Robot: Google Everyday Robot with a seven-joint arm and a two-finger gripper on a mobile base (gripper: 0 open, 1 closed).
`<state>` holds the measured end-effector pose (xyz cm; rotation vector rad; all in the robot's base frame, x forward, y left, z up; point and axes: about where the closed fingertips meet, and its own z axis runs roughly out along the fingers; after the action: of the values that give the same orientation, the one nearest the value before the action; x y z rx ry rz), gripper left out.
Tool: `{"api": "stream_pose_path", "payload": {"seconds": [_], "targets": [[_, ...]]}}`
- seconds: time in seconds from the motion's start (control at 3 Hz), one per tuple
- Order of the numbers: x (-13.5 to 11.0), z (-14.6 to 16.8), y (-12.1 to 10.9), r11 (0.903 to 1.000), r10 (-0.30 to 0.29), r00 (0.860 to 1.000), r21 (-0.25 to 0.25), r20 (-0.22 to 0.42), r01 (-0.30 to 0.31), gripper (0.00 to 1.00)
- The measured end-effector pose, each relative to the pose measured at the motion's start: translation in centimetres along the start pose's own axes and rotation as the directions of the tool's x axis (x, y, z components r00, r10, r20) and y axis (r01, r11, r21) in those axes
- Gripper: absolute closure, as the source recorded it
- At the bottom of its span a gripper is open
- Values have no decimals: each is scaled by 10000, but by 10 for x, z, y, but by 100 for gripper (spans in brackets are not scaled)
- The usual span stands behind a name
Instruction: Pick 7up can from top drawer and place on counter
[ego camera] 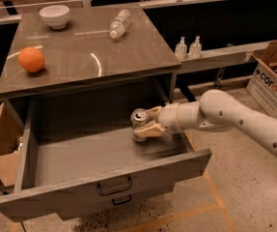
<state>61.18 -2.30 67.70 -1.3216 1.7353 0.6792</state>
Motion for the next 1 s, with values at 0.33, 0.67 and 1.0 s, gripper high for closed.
{"api": "stream_pose_path", "payload": {"seconds": [0.33,0.67,1.0], "targets": [[-22,-53,-14,9986,253,9986,449,454,-273,87],[-50,-106,-23,9972,390,9974,608,604,-427,100],[-77,-151,-26,9975,468,9979,516,455,-491,100]]}}
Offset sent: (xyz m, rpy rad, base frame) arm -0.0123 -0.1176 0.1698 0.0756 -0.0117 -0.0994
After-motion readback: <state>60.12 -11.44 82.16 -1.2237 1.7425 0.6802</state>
